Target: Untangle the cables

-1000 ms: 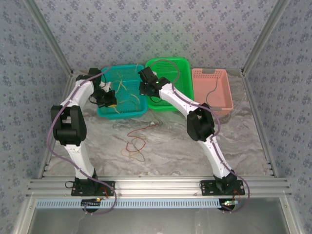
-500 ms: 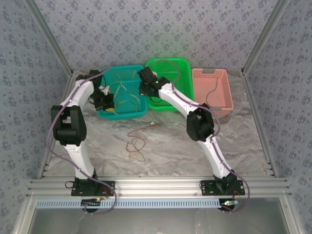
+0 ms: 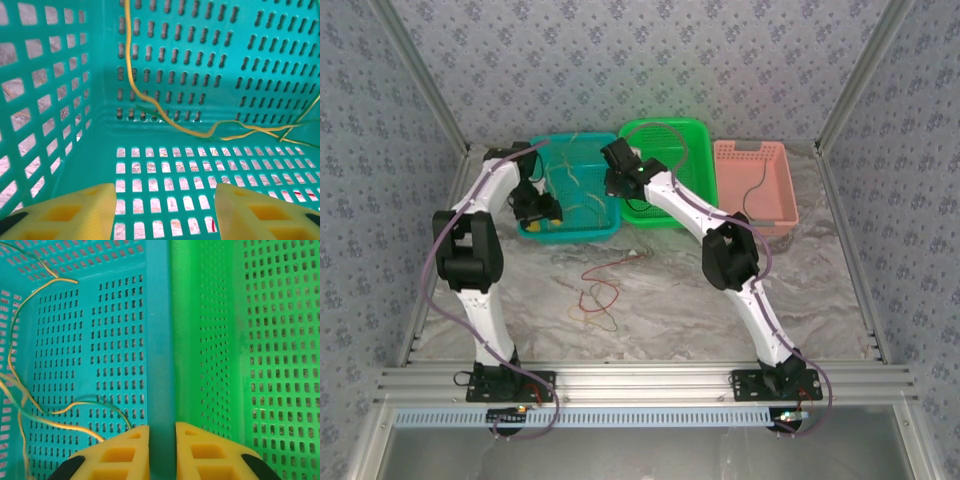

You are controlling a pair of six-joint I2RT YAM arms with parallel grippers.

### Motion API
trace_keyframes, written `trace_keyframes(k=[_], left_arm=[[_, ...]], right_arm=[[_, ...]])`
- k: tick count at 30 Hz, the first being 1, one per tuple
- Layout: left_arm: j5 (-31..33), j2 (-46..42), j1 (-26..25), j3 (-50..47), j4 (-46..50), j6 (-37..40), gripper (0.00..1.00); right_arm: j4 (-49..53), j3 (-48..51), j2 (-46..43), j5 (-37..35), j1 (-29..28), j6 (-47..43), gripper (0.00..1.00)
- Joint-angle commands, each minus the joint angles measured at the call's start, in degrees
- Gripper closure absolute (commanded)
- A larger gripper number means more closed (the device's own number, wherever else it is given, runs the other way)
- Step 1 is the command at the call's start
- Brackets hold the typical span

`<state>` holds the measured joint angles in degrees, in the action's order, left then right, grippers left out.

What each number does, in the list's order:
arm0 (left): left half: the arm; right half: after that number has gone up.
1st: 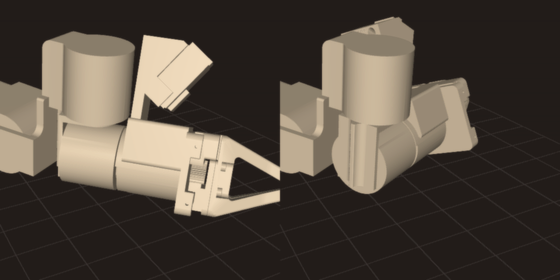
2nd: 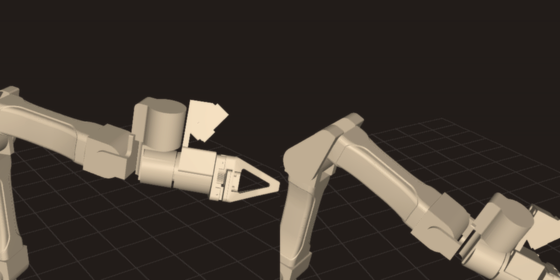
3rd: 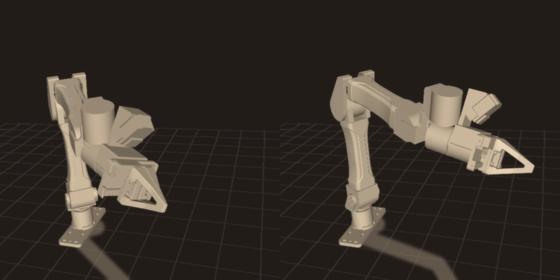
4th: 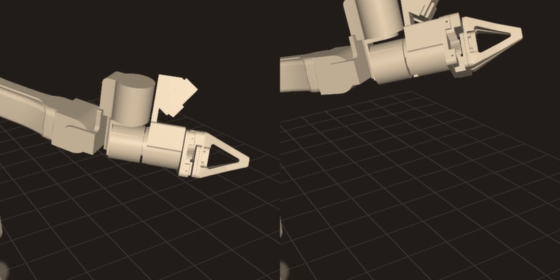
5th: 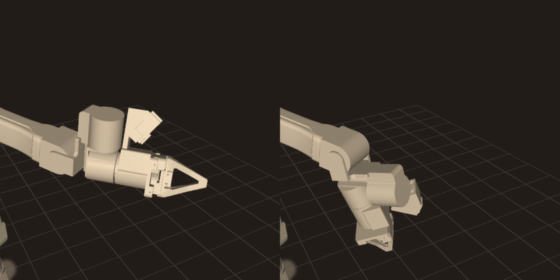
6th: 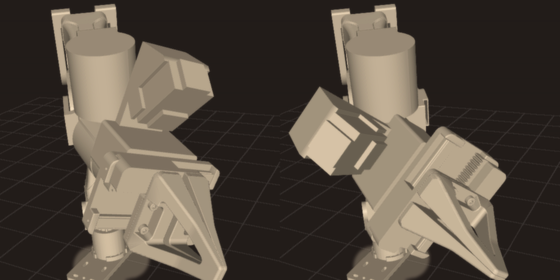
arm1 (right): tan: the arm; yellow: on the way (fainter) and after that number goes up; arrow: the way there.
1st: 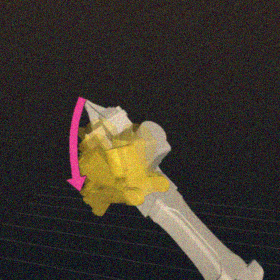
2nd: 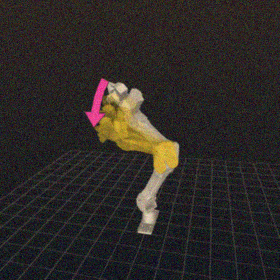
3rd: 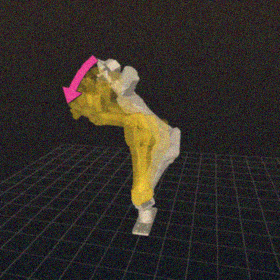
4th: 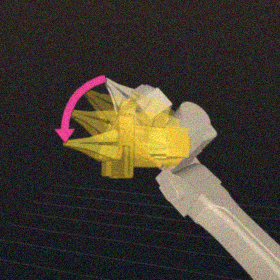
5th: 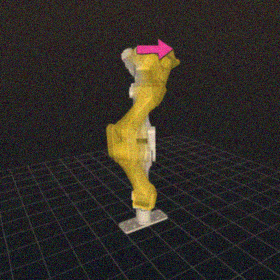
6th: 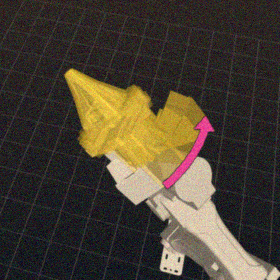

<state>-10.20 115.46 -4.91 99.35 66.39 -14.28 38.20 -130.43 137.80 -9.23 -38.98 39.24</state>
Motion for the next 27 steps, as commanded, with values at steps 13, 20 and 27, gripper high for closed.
trace_keyframes(k=[13, 20, 27], left_arm=[[2.51, -13.72, 0.4, 5.79, 0.99, -4.14, 0.42], [0.28, -21.5, 0.25, 1.41, -3.14, -7.65, 0.41], [-4.12, -36.6, -1.6, -18.47, -10.25, -18.56, 0.44]], right_arm=[[1.32, 3.85, -3.85, -4.1, -0.14, -1.4, 0.59], [-0.67, 6.13, -8.47, -5.19, -0.82, -2.71, 0.52], [-3.45, 13.53, -18.7, -8.91, -2.73, -7.0, 0.51]])
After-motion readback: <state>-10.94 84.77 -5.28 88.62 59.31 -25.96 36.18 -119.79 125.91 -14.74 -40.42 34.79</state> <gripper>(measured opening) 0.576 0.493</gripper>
